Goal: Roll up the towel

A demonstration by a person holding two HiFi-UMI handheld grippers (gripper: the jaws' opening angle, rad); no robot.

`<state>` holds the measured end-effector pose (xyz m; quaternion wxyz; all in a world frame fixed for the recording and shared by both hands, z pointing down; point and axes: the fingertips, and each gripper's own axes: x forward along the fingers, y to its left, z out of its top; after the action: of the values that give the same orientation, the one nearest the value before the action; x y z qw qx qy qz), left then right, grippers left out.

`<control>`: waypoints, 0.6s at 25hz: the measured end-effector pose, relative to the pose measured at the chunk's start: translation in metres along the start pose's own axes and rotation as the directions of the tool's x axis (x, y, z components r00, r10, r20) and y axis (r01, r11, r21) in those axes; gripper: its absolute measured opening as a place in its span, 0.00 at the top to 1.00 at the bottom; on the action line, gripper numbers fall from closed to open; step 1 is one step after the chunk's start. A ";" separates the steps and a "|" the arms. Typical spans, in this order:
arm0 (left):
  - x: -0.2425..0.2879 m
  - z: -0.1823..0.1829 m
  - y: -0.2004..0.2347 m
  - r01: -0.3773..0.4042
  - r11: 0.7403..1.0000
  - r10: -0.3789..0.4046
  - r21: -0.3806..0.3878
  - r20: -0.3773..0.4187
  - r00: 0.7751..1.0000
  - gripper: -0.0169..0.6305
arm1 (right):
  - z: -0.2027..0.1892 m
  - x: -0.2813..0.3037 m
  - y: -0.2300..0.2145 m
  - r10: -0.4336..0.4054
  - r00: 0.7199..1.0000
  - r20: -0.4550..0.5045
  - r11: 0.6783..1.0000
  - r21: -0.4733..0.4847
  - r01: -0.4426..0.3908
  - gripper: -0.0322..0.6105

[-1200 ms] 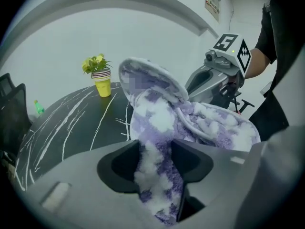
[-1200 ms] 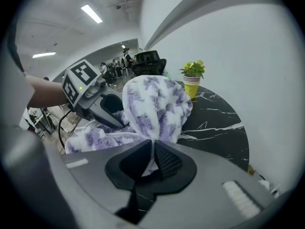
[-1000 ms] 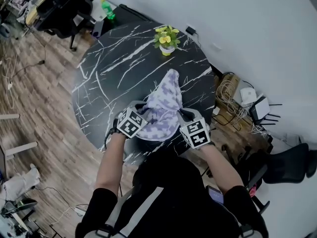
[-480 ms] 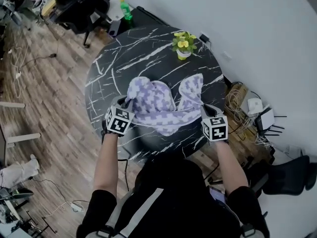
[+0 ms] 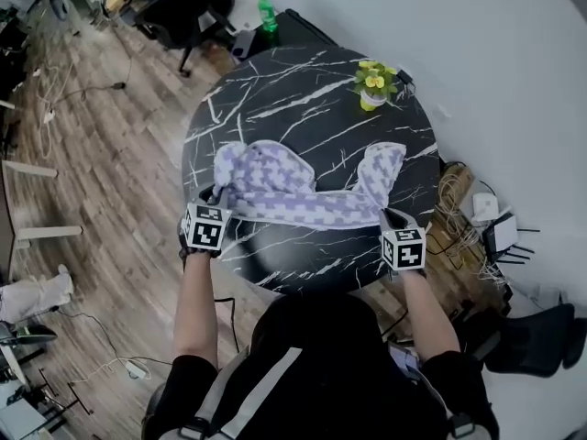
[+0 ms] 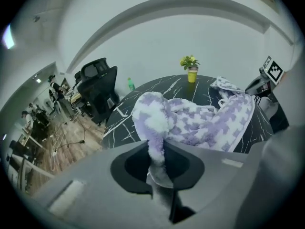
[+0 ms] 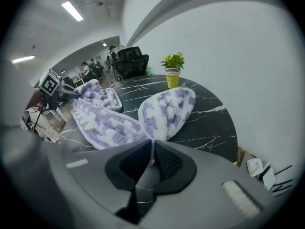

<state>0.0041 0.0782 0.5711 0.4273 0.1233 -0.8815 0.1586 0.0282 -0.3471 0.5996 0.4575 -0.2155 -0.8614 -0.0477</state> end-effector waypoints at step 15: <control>-0.032 -0.106 -0.029 0.009 0.991 -0.024 -0.132 -0.111 0.993 0.73 | -0.032 -0.004 0.037 -0.018 0.999 -0.044 0.999 -0.029 0.016 0.90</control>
<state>0.1095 0.0949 0.6134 0.4849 0.0931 -0.8635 0.1032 0.0703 -0.3243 0.6107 0.4729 -0.2136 -0.8521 -0.0688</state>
